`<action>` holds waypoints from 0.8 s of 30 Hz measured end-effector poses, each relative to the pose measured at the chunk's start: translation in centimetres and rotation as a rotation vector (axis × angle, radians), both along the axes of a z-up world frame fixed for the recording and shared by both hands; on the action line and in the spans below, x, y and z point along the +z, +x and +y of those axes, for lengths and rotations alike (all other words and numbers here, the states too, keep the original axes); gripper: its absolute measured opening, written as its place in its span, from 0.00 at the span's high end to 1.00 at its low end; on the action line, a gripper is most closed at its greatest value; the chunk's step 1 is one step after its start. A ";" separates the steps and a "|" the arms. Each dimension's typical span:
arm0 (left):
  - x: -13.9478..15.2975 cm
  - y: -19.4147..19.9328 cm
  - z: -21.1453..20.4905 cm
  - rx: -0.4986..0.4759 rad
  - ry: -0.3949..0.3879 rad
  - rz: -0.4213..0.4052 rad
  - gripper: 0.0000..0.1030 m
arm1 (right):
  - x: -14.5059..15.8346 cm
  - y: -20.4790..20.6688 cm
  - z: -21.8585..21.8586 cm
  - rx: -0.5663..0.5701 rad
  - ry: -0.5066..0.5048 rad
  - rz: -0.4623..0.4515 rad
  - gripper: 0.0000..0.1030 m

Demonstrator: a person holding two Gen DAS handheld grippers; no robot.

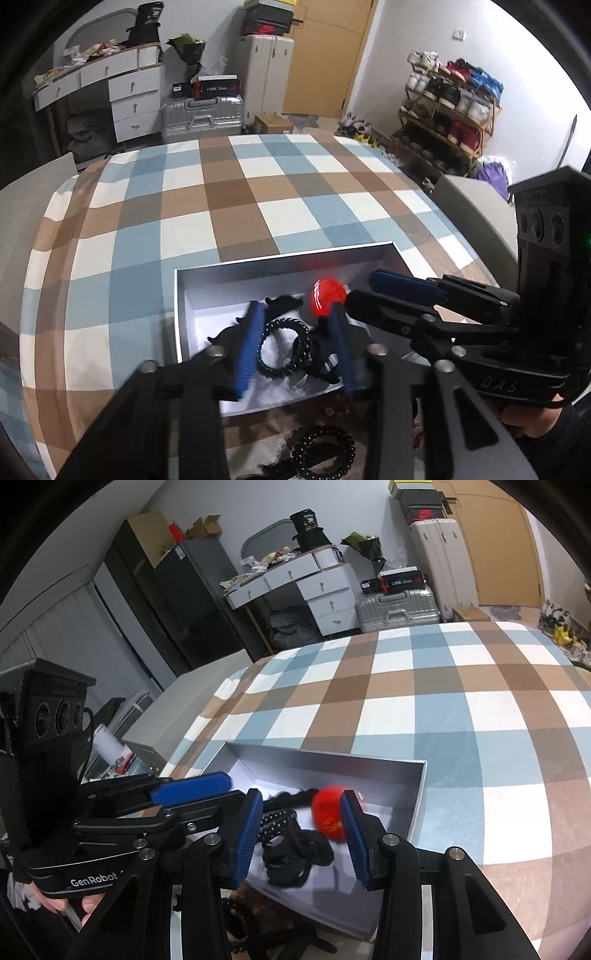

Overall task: Organize jewelry
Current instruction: 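Carry both items into the silver box and open both grippers, then withdraw both grippers from the box toward the remaining pile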

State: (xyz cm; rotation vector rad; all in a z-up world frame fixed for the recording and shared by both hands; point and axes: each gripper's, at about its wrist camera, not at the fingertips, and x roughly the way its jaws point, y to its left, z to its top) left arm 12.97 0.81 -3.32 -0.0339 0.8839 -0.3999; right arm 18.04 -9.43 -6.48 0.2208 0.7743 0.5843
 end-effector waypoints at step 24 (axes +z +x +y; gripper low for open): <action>2.4 -5.0 0.8 0.169 0.081 -0.151 0.32 | 4.3 -9.0 -3.2 -0.072 -0.006 -0.202 0.35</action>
